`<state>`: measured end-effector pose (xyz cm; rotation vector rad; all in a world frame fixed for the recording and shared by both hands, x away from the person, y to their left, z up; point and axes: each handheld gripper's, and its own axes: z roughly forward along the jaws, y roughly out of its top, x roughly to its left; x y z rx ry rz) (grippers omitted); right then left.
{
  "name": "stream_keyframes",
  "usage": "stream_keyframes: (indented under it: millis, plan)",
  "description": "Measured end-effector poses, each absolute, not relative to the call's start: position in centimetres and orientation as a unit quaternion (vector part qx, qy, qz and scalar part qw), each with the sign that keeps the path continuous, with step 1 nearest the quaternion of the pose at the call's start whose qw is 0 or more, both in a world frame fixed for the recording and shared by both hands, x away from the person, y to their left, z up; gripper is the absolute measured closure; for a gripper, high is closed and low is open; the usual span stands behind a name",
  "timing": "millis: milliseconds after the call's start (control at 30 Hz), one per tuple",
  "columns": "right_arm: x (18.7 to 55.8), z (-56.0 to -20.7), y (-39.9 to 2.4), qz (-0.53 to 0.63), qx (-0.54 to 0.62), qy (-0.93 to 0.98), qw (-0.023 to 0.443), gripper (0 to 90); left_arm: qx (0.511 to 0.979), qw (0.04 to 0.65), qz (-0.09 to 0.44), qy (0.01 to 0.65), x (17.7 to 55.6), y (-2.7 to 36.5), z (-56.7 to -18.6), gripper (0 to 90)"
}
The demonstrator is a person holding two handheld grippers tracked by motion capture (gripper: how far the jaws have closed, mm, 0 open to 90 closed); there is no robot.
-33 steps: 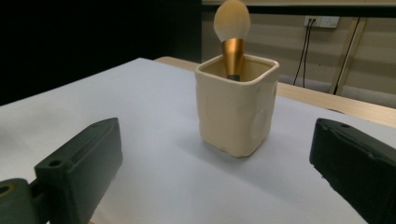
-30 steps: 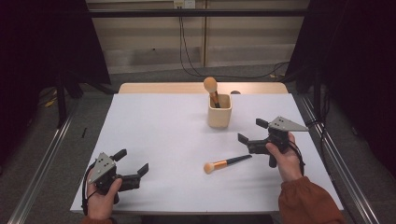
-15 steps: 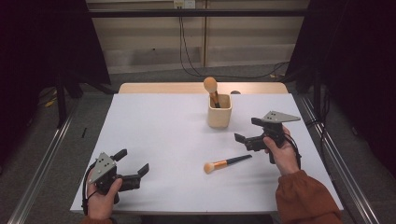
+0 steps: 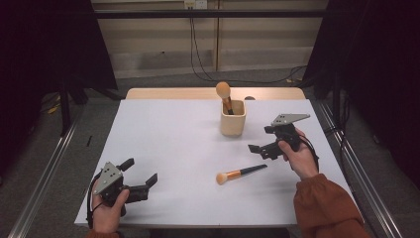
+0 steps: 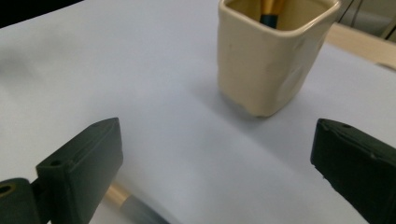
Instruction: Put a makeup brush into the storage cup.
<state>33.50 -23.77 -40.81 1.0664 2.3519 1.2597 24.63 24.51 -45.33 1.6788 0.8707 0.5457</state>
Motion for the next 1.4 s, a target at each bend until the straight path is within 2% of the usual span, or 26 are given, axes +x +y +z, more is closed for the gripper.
stream_keyframes:
  millis: [467,1000,1133,1400]
  plan:
    - [34.3,-41.3,-23.3,0.355,0.333,0.873,0.037,2.4,0.713,0.549,0.231,0.37,24.7,24.5,-45.4,2.4]
    - [34.9,-41.7,-21.5,0.272,0.264,0.925,-0.001,3.4,0.713,0.548,0.231,0.37,24.7,24.6,-45.4,2.3]
    - [35.1,-41.8,-21.0,0.262,0.239,0.935,-0.026,3.7,0.714,0.546,0.235,0.37,24.7,24.6,-45.4,2.4]
    - [35.3,-42.2,-19.3,0.231,0.205,0.951,-0.027,4.2,0.715,0.544,0.236,0.371,24.6,24.7,-45.4,2.4]
